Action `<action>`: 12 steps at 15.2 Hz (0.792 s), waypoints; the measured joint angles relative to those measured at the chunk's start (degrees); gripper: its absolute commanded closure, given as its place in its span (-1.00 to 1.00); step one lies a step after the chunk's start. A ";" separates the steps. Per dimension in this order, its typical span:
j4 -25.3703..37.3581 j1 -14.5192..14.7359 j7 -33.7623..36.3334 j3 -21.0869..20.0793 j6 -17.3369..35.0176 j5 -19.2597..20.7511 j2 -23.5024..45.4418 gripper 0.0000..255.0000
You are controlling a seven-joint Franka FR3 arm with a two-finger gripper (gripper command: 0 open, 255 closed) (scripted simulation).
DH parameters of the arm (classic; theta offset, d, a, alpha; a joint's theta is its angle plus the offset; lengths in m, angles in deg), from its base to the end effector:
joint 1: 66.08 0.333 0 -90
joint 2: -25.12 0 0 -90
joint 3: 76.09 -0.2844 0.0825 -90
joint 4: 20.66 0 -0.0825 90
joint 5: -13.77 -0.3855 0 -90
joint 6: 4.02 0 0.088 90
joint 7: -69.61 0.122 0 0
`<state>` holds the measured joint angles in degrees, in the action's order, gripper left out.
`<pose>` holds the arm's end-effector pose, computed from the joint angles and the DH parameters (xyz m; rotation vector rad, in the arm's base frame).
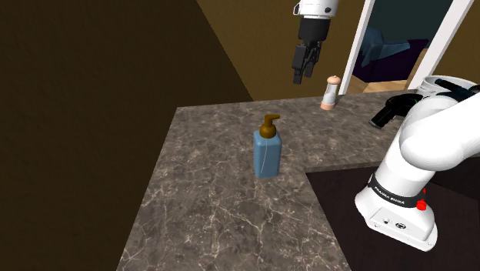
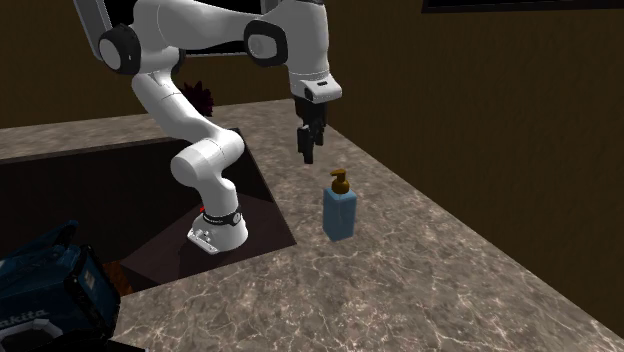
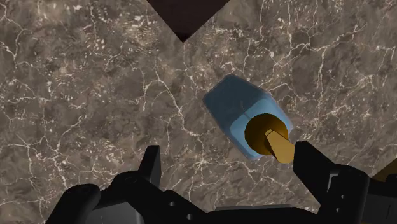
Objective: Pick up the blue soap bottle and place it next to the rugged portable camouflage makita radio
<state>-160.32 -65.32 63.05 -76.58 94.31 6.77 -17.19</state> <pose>0.3523 0.0211 0.5116 -3.0219 -0.1777 -0.0342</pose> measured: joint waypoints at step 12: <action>0.01 4.80 5.25 -10.89 13.02 -0.76 12.79 -1.00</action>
<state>-160.32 -60.52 68.29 -87.47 107.33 6.01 -4.40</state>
